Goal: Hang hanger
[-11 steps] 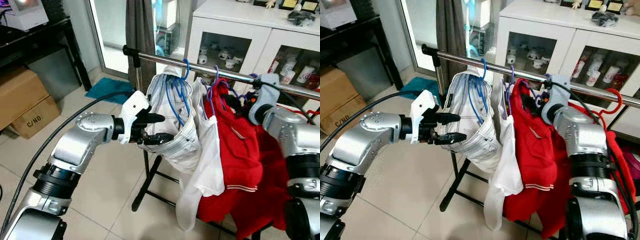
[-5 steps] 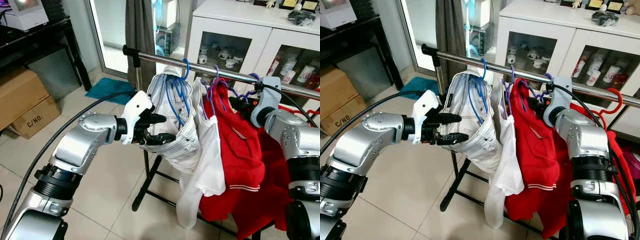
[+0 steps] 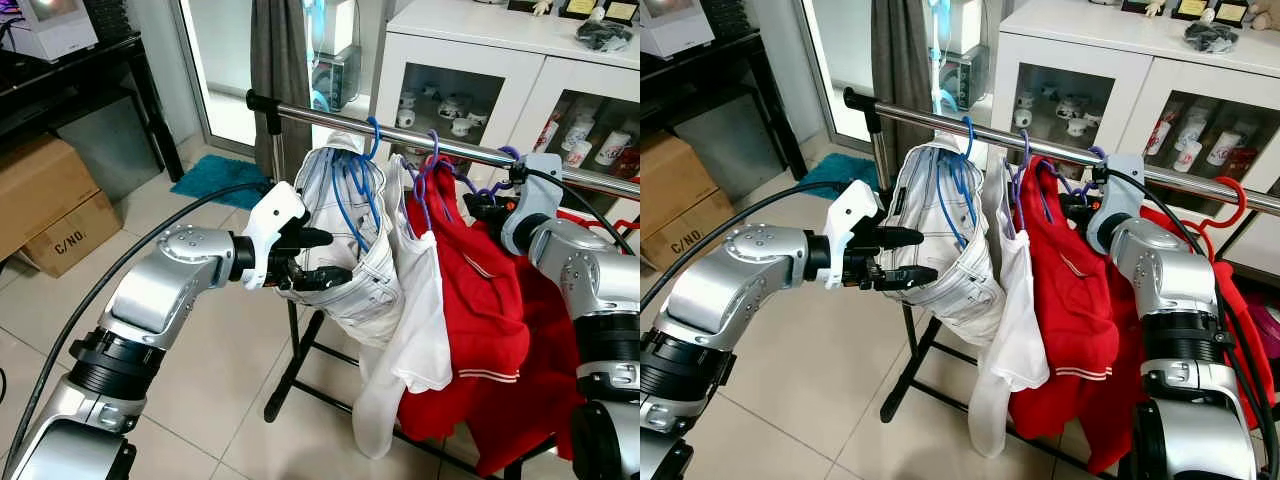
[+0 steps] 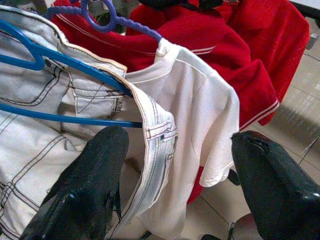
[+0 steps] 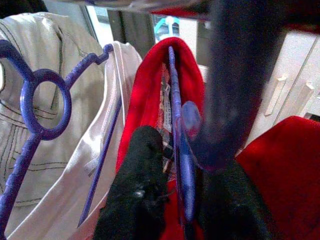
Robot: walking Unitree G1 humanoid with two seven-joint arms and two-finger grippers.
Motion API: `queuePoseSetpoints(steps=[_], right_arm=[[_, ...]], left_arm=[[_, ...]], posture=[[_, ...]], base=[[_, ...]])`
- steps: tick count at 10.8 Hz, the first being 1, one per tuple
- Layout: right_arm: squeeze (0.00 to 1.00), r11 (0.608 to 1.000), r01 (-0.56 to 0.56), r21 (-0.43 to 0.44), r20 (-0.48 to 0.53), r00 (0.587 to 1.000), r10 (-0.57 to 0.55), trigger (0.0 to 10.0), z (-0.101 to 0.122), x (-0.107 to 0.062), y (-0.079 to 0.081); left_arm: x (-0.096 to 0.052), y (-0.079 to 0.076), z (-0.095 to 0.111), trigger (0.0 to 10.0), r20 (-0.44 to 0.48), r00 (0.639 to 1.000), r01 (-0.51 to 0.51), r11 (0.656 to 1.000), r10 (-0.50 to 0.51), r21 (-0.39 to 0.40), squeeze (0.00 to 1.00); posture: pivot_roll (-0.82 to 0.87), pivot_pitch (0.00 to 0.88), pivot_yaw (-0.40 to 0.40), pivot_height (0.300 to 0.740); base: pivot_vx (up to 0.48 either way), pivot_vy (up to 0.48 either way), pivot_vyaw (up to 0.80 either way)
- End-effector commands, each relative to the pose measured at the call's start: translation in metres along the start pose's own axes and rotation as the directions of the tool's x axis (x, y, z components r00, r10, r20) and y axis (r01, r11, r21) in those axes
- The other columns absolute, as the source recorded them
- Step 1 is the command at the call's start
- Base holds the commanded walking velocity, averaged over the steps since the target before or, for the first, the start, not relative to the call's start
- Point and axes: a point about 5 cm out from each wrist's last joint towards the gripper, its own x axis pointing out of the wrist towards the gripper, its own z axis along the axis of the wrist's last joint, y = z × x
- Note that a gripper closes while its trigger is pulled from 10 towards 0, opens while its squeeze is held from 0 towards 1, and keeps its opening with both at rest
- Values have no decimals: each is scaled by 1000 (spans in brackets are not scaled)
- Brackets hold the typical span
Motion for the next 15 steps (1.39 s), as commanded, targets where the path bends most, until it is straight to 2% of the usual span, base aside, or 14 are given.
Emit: queuePoseSetpoints(steps=[1, 5, 9, 10, 11, 12, 13, 14, 15], right_arm=[[0, 1000, 2, -16, 0, 1000, -2, 0, -2, -1, 0], [0, 1000, -8, 10, 26, 1000, 8, 0, -1, 0, 2], [0, 999, 31, 18, 55, 998, -32, 0, 0, 0, 3], [0, 1000, 23, 3, 74, 997, -24, 0, 2, -2, 4], [0, 999, 46, -23, 155, 987, -42, 0, 11, -8, 4], [0, 997, 72, -25, 217, 974, -65, 0, 17, -13, 4], [0, 997, 82, -6, 277, 958, -77, 0, 21, -23, 7], [0, 994, 105, -35, 298, 950, -90, 0, 19, -38, 9], [0, 994, 100, -55, 296, 952, -79, 0, 16, -47, 12]], left_arm=[[2, 0, 7, 10000, 3, 1000, 1, 1000, -2, 27, 0], [3, -1, 7, 10000, 10, 1000, 5, 1000, -6, 28, 0], [2, -2, 6, 10000, 15, 1000, 2, 1000, -3, 19, 0], [2, -3, 6, 10000, 20, 1000, 0, 1000, 0, 18, 0], [1, -3, 5, 10000, 52, 999, -17, 999, 15, 34, 0], [0, -1, 4, 10000, 98, 993, -77, 996, 72, 47, 0], [0, 3, 3, 10000, 161, 970, -192, 980, 183, 49, 0], [-1, 5, -4, 10000, 197, 936, -303, 953, 293, 21, 0], [-1, 6, -8, 10000, 208, 915, -357, 934, 345, 18, 0]], posture=[[-201, 0, 29, 740], [-204, 0, 28, 740], [-198, 0, 26, 740], [-198, 0, 26, 740], [-200, 0, 27, 740], [-199, 0, 27, 740], [-199, 0, 28, 740], [-192, 0, 29, 740], [-187, 0, 27, 740]], base=[[0, 0, 0], [0, 0, 0], [0, 0, 0], [0, 0, 0], [0, 0, 0], [0, 0, 0], [0, 0, 0], [0, 0, 0], [0, 0, 0]])
